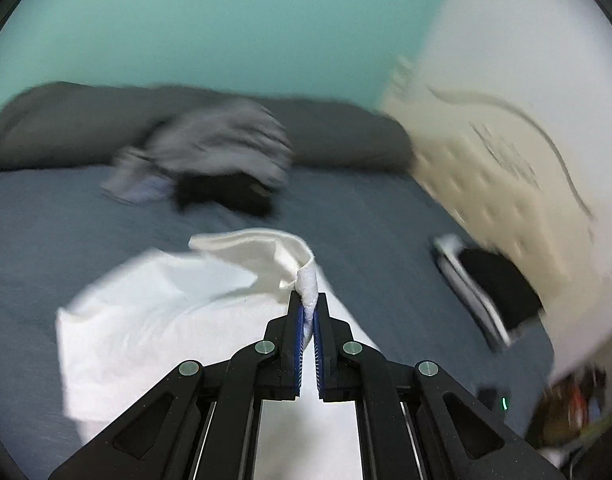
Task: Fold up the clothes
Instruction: 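Carry the sleeve across the shirt body with the left gripper and release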
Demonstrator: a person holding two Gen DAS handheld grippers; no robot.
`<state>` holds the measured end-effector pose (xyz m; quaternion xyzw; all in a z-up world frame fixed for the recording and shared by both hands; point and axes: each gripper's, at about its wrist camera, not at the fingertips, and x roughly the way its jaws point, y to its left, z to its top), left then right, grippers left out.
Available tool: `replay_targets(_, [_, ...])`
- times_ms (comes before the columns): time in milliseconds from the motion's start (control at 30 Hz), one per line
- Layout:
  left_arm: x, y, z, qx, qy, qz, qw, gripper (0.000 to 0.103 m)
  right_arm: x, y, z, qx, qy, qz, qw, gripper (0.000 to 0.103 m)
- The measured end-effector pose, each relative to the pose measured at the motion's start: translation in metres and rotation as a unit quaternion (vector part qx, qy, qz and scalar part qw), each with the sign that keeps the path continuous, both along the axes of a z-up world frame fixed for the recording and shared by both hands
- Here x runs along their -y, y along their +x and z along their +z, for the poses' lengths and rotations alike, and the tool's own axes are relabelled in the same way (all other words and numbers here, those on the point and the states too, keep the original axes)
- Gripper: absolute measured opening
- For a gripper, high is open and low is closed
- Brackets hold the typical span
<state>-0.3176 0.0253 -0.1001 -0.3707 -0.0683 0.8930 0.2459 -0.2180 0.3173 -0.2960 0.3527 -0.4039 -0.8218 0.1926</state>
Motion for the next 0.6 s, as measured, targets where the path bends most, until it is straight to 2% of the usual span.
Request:
replay_targets(100, [-0.07, 0.025, -0.053, 0.037, -0.036, -0.063, 0.9967, 0.004, -0.011, 0.002, 0.0, 0.002, -0.012, -0.008, 1.0, 0.043])
replay_targets(200, [-0.105, 0.044, -0.112, 0.087, -0.05, -0.084, 0.9914, 0.004, -0.018, 0.003, 0.0, 0.006, -0.016, -0.011, 1.0, 0.043])
replay_targets(467, [-0.122, 0.068, -0.171, 0.136, -0.075, -0.08, 0.9846, 0.006, -0.028, 0.002, -0.005, 0.023, -0.02, -0.007, 1.0, 0.043])
replay_targets(533, [-0.126, 0.074, -0.186, 0.148, -0.081, -0.079, 0.9825, 0.01, -0.024, 0.0, -0.007, 0.028, -0.018, -0.001, 0.999, 0.043])
replay_targets(600, [-0.121, 0.078, -0.181, 0.148, -0.078, -0.083, 0.9824, 0.026, -0.019, -0.002, -0.009, 0.034, -0.016, 0.008, 0.999, 0.044])
